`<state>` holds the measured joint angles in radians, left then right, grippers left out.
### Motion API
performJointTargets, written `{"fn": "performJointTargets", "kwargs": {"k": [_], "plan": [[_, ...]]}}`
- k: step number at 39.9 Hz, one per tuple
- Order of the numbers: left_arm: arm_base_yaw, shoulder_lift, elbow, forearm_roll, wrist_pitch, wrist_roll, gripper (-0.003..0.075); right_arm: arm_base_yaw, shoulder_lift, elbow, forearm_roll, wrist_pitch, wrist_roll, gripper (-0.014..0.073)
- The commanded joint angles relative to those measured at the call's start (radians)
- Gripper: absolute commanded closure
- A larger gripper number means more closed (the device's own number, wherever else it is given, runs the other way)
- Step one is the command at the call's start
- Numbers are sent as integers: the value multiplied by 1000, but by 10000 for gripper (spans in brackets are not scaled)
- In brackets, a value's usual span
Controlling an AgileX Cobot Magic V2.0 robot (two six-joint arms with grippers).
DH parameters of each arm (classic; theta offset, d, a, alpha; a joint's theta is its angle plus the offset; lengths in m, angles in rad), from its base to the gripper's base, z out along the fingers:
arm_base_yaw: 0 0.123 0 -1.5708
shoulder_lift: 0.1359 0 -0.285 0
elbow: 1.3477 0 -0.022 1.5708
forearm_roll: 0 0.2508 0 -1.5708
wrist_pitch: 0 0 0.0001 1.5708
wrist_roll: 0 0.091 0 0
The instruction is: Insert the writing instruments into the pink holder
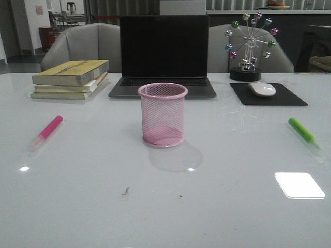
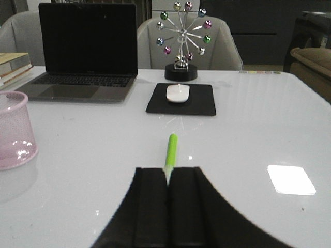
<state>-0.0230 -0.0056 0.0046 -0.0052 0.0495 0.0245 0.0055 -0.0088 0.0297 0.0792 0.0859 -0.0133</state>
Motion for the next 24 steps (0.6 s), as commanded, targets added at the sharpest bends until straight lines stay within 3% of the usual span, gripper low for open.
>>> {"fn": "performJointTargets", "kwargs": {"k": [1, 5, 15, 24], "plan": [[0, -21, -6, -9, -102, -1, 629, -1, -20, -1, 8, -217, -3, 536], [0, -21, -42, -9, -119, -1, 629, -1, -20, -39, 12, -307, -3, 536], [0, 38, -193, 17, -93, -1, 629, -1, 9, -272, 11, 16, -3, 536], [0, 225, -371, 24, -60, -1, 629, -1, 152, -426, 11, 47, -3, 536]]}}
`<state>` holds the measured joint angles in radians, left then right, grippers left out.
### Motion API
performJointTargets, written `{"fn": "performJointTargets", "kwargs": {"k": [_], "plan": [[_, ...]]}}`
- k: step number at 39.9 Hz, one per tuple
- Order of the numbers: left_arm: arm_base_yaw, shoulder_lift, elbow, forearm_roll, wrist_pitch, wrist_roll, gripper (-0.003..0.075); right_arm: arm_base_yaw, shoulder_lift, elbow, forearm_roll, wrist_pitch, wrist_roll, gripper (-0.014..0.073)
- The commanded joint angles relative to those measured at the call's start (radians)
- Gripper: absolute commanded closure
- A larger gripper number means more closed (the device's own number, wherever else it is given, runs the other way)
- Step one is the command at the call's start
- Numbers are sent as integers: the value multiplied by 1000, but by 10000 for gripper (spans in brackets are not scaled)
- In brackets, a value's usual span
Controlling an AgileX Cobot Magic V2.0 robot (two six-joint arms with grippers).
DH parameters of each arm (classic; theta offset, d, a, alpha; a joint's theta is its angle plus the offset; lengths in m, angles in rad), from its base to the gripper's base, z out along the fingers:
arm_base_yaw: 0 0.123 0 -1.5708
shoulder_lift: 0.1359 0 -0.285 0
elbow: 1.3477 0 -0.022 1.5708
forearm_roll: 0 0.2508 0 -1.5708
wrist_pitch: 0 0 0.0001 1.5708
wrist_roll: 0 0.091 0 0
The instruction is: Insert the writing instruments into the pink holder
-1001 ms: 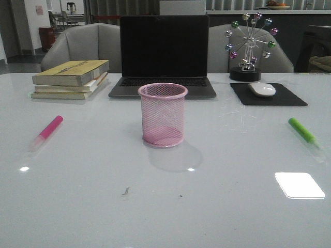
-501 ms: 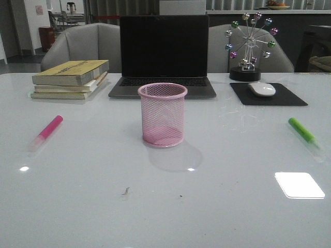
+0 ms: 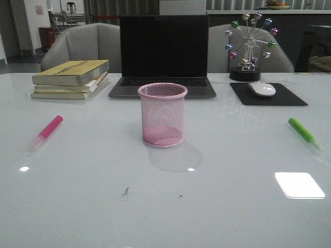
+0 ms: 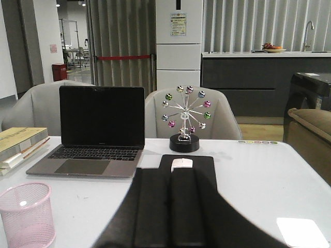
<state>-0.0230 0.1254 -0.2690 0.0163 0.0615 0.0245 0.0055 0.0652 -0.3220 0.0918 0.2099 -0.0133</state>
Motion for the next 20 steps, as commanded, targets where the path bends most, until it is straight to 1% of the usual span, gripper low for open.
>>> {"fn": "performJointTargets", "kwargs": {"k": [1, 5, 12, 20], "plan": [[0, 116, -117, 2, -74, -1, 629, -1, 104, -86, -2, -82, -4, 536], [0, 238, -212, 2, -76, -1, 629, -1, 203, -134, -2, -102, -4, 536], [0, 452, -334, 2, -79, -1, 629, -1, 436, -214, -2, -117, -4, 536], [0, 650, -377, 2, -117, -1, 629, -1, 663, -277, -2, -123, -4, 536]]}}
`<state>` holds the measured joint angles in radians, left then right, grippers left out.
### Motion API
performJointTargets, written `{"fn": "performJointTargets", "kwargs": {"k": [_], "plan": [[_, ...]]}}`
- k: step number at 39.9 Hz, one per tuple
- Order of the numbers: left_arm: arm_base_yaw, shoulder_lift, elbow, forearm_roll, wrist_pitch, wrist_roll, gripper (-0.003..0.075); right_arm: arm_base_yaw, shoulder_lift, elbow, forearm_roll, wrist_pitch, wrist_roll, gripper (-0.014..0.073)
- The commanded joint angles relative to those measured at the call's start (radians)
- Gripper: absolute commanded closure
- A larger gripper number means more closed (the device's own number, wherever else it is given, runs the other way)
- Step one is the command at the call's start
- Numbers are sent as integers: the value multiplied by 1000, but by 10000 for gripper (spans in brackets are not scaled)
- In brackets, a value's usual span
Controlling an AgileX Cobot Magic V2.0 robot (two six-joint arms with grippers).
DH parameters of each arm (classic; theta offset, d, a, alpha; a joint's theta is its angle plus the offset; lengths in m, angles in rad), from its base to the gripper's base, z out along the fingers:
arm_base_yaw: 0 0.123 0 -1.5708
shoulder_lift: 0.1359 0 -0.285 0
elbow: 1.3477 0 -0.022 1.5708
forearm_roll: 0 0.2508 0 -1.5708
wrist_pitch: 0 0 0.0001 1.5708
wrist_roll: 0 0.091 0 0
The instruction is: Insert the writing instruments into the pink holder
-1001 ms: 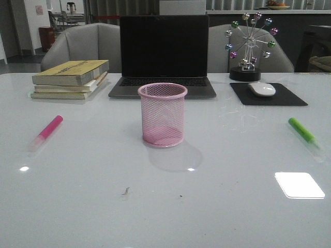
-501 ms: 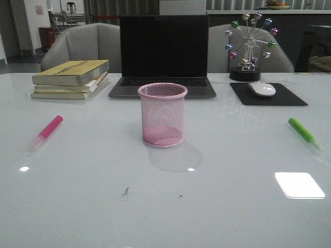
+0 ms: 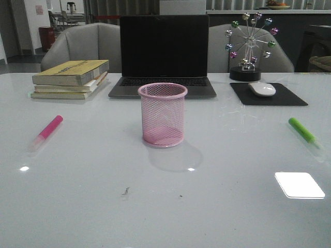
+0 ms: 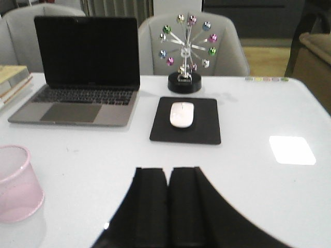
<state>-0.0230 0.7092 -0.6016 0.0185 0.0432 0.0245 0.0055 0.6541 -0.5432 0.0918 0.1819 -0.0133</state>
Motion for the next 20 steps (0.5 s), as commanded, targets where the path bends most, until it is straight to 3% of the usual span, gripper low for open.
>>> {"fn": "performJointTargets", "kwargs": {"k": [1, 15, 20], "plan": [[0, 91, -44, 0, -103, -1, 629, -1, 95, -61, -2, -96, -4, 536], [0, 314, -44, -9, -104, -1, 625, -1, 331, -75, -2, -156, -4, 536], [0, 358, -44, -36, -102, -1, 535, -1, 365, -75, -3, -157, -4, 517]]}}
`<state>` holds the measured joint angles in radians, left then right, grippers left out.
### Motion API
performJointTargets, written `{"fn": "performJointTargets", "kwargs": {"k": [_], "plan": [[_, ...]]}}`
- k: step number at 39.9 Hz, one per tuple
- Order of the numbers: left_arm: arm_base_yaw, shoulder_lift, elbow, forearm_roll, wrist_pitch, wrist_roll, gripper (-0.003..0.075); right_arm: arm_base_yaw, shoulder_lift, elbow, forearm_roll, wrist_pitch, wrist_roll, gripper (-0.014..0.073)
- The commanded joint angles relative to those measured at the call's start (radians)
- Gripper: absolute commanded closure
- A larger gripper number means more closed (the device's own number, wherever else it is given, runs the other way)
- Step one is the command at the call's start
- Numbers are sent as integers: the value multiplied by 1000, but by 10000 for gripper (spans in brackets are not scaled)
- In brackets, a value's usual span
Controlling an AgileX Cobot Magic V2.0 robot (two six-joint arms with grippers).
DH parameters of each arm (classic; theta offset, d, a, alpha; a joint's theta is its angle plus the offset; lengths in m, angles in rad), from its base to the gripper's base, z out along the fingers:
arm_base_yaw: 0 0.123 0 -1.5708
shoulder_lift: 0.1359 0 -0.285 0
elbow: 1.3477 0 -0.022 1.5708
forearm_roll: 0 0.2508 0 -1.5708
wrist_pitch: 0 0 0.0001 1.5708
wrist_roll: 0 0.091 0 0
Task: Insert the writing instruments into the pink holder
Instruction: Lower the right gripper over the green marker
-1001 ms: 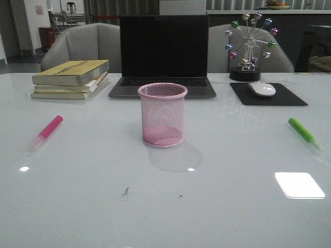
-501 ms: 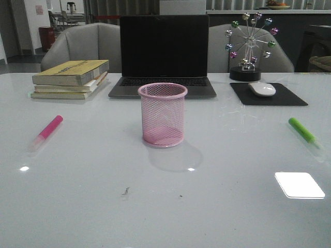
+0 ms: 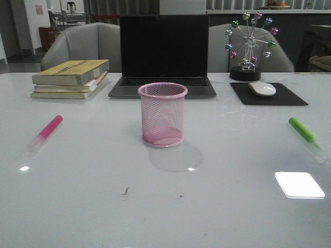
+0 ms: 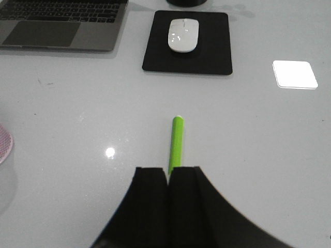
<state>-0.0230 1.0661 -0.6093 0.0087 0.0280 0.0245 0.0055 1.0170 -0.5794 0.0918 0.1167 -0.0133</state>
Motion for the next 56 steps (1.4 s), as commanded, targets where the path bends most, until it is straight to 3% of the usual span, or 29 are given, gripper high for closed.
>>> {"fn": "performJointTargets", "kwargs": {"k": [1, 8, 11, 14, 18, 23, 29, 38, 47, 56], "plan": [[0, 3, -37, -31, -89, -1, 501, -1, 6, -38, -3, -93, -4, 503], [0, 7, -37, -42, -109, -1, 295, -1, 14, -38, -26, -123, -4, 279], [0, 7, -39, -42, -115, -1, 279, -1, 18, -38, -38, -160, -4, 176], [0, 7, -39, -42, -115, -1, 283, -1, 19, -38, -38, -202, -4, 134], [0, 7, -39, -42, -115, -1, 283, -1, 19, -38, -38, -252, -4, 137], [0, 7, -39, -42, -121, -1, 283, -1, 20, -36, -38, -214, -4, 137], [0, 7, -39, -42, -121, -1, 283, -1, 113, -173, -38, 114, -4, 137], [0, 7, -39, -42, -121, -1, 283, -1, 393, -526, -39, 408, -4, 137], [0, 7, -39, -42, -121, -1, 283, -1, 646, -769, -39, 597, -4, 137], [0, 7, -39, -42, -121, -1, 283, -1, 807, -897, -49, 633, -4, 137]]}}
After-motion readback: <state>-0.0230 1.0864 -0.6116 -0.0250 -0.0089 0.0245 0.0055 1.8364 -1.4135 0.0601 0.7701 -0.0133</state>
